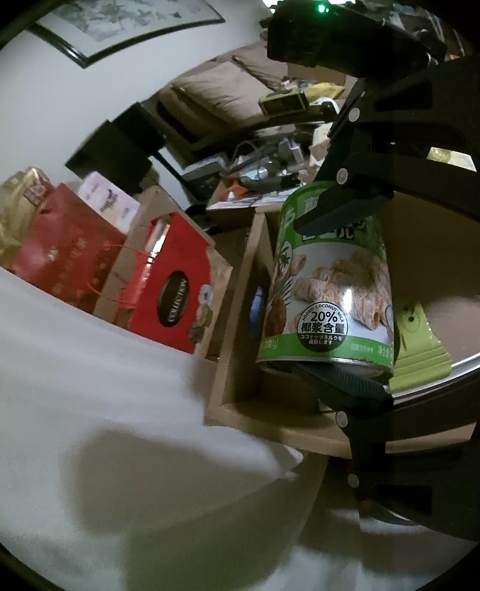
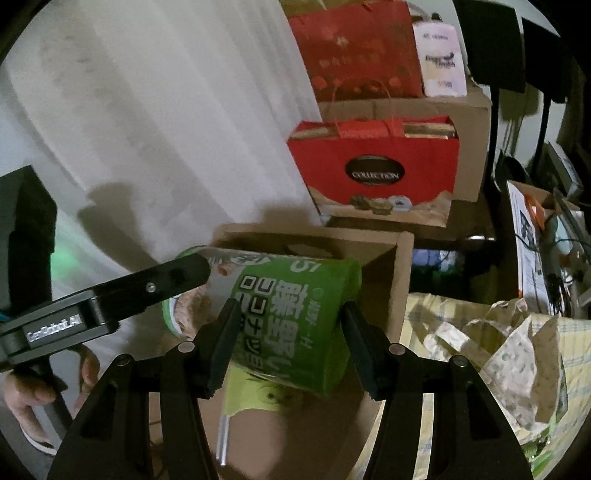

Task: Organize objects
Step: 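Lift the green canister with both tools and carry it over the box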

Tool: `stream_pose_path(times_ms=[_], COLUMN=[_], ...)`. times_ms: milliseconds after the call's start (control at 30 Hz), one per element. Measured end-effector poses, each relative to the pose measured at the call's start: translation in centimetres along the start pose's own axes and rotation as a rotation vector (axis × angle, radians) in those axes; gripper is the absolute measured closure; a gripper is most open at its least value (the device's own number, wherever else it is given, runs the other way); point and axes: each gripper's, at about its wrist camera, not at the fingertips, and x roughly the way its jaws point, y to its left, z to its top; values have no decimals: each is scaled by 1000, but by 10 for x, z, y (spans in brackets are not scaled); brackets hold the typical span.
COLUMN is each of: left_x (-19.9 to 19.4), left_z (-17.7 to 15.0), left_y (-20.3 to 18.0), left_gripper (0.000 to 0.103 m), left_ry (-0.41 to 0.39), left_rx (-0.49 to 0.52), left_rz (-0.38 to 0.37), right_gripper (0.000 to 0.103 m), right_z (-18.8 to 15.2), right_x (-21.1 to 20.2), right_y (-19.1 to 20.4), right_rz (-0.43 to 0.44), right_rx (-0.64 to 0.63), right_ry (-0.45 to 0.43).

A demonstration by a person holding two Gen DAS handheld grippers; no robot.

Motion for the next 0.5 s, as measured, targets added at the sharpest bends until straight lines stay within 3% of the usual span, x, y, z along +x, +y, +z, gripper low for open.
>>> stream_pose_path(times_ms=[100, 500], left_x=[16, 44], left_z=[1, 8], left_y=[9, 16], left_gripper=[38, 38], left_ry=[34, 48], left_rx=[-23, -25], left_rz=[-11, 4], right_gripper=[44, 45], right_z=[0, 5], right_x=[14, 42], right_y=[-7, -18], right_rz=[-14, -59], right_rx=[8, 8], right_ry=[18, 41])
